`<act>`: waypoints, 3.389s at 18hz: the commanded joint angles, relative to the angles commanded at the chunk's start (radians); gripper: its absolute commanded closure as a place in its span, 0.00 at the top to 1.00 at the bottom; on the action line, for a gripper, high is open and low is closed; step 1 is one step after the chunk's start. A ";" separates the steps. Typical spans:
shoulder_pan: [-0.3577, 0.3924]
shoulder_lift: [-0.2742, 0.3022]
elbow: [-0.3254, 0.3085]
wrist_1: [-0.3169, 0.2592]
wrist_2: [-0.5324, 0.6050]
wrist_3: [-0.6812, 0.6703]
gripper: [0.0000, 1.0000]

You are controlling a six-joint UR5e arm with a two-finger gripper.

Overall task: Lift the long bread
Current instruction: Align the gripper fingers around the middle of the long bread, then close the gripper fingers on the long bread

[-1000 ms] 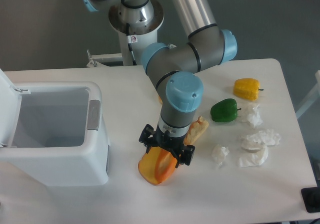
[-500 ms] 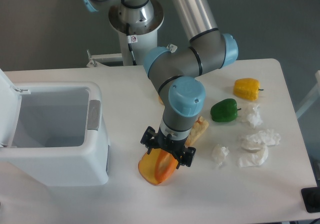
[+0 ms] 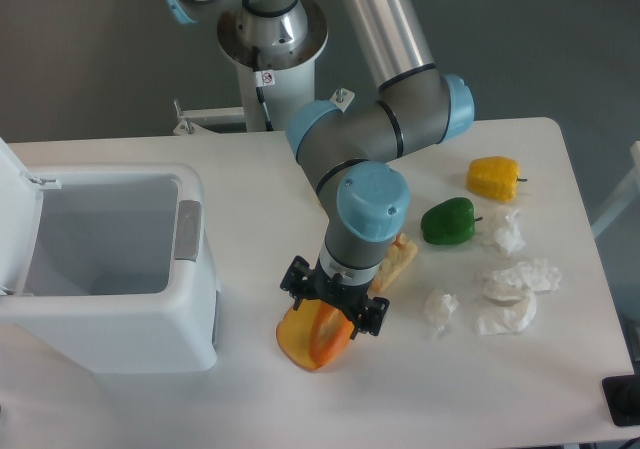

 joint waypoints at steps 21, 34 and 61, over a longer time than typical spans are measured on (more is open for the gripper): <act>-0.005 -0.110 0.044 0.083 0.052 0.002 1.00; -0.046 -0.120 0.035 0.086 0.092 -0.005 1.00; -0.049 -0.121 0.017 0.087 0.109 0.000 0.68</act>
